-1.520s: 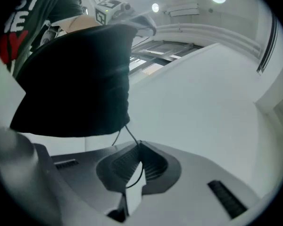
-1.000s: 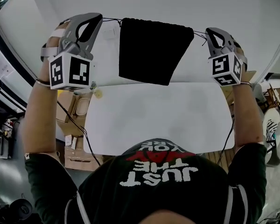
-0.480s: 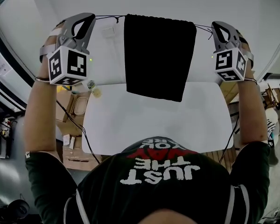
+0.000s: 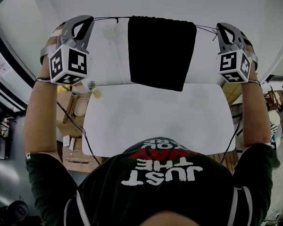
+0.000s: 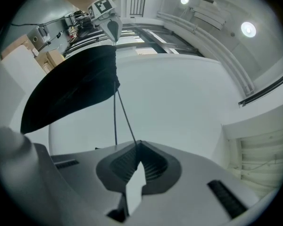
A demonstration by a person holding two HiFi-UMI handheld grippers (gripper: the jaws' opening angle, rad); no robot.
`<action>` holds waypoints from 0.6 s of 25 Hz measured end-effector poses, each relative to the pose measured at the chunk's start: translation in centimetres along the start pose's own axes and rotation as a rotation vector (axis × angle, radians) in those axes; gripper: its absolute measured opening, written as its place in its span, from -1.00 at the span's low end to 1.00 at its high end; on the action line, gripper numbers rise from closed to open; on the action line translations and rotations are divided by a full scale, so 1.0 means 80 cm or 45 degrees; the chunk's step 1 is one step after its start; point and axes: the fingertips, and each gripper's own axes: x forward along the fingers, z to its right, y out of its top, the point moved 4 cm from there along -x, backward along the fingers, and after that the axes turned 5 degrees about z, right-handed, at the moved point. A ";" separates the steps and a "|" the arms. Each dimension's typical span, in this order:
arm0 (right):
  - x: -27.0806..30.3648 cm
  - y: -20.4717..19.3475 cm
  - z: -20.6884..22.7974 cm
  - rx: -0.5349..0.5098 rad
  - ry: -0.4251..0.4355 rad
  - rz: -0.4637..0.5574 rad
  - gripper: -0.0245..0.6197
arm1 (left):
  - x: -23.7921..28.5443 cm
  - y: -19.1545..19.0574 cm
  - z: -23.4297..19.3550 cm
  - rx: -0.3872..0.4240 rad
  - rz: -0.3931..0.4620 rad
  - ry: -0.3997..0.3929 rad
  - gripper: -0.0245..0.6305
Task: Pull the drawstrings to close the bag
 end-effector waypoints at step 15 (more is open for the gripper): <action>0.015 -0.007 -0.010 0.037 0.022 -0.007 -0.91 | 0.023 -0.030 0.012 -0.103 -0.026 -0.033 -0.93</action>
